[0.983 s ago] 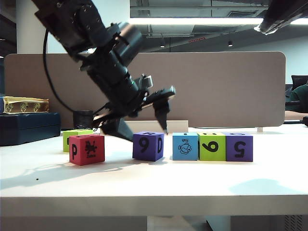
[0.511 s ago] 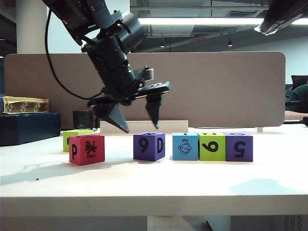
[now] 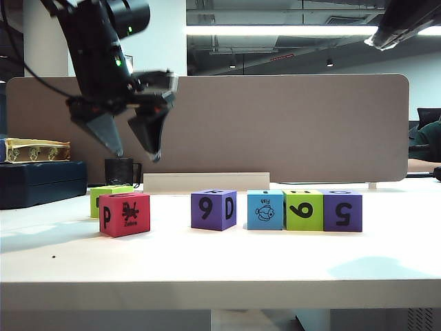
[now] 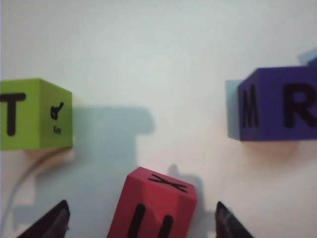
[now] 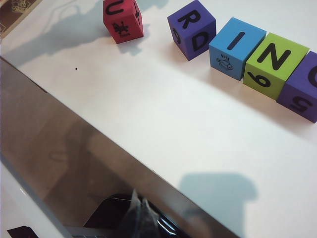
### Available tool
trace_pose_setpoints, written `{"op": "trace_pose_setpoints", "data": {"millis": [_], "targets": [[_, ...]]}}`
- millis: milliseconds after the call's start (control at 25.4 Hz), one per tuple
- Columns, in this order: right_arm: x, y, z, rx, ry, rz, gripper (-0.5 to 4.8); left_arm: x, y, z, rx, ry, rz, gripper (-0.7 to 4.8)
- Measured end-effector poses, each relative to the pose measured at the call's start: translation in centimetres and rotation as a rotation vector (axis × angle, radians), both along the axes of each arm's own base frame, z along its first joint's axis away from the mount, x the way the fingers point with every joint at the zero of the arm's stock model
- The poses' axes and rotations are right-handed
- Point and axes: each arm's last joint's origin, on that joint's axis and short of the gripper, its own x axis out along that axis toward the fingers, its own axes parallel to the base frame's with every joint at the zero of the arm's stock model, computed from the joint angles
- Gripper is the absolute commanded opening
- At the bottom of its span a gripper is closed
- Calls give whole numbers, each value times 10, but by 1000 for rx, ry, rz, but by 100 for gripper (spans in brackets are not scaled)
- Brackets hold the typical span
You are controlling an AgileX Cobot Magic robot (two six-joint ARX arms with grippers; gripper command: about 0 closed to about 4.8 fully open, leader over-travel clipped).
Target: Select the appropriate blocks from the scattered letter blocks on the table and arrange them in a row to spell out "TURING".
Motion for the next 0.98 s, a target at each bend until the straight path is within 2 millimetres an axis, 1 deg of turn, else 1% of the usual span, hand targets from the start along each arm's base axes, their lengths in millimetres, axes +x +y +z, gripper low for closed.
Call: {"op": "trace_pose_setpoints", "data": {"millis": [79, 157, 197, 236, 315, 590, 708, 747, 826, 904, 983], "targets": [[0, 0, 0, 0, 0, 1, -1, -3, 0, 5, -8, 0, -53, 374], [0, 0, 0, 3, 8, 8, -1, -6, 0, 2, -9, 42, -101, 382], [-1, 0, -1, 11, 19, 23, -1, -8, 1, -1, 8, 72, -137, 399], [-1, 1, -1, 19, 25, 33, -1, -8, 1, -2, 18, 81, -151, 440], [-2, 1, -1, 32, 33, 51, -1, -8, 0, -4, 25, 86, -163, 469], [-2, 1, -1, 35, 38, 57, -1, -5, 0, -14, 72, 104, -220, 469], [-3, 1, -2, 29, 49, 57, -1, 3, 3, -26, 100, 134, -212, 469], [-3, 1, -2, 28, 53, 57, -1, 7, 8, -33, 114, 149, -196, 469], [-3, 1, -2, 27, 53, 57, -1, 12, 13, -39, 131, 163, -177, 466], [-3, 1, -2, 27, 54, 57, -1, 14, 16, -41, 133, 169, -167, 453], [-3, 1, -2, 27, 53, 57, -1, 15, 17, -45, 134, 178, -166, 451]]}}
